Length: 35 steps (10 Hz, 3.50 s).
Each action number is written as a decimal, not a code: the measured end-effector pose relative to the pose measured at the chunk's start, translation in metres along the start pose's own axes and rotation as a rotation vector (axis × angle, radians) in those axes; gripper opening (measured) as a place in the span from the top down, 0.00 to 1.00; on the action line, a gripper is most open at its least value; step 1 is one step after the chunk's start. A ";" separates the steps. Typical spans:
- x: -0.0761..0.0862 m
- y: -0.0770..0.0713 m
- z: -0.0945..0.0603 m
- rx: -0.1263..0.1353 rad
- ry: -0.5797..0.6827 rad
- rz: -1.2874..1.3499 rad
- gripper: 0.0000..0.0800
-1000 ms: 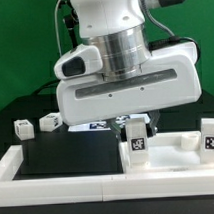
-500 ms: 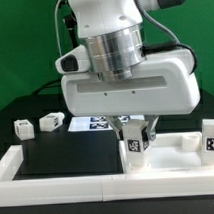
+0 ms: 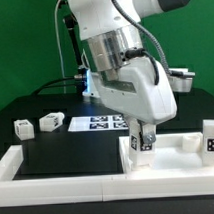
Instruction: Assemble square table
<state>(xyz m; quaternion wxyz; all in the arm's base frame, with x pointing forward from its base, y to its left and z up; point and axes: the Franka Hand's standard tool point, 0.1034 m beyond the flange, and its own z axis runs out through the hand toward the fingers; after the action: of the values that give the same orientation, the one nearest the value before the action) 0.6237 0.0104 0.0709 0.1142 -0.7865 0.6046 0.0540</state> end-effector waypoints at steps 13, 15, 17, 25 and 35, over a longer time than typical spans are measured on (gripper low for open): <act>0.004 -0.007 -0.005 -0.062 0.047 -1.162 0.19; 0.003 -0.007 -0.005 -0.061 0.046 -1.146 0.22; 0.001 -0.007 -0.005 -0.049 0.043 -1.030 0.45; 0.012 0.001 -0.002 0.079 -0.013 0.009 0.62; 0.005 -0.004 -0.003 0.010 0.042 -0.863 0.19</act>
Offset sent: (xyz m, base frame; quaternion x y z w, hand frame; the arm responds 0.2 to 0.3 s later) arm 0.0104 -0.0070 0.0051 -0.0358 0.0308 -0.3427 0.9383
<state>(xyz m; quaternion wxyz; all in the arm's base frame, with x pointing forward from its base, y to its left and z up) 0.6286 0.0063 0.0735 0.1177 -0.9676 0.2228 -0.0177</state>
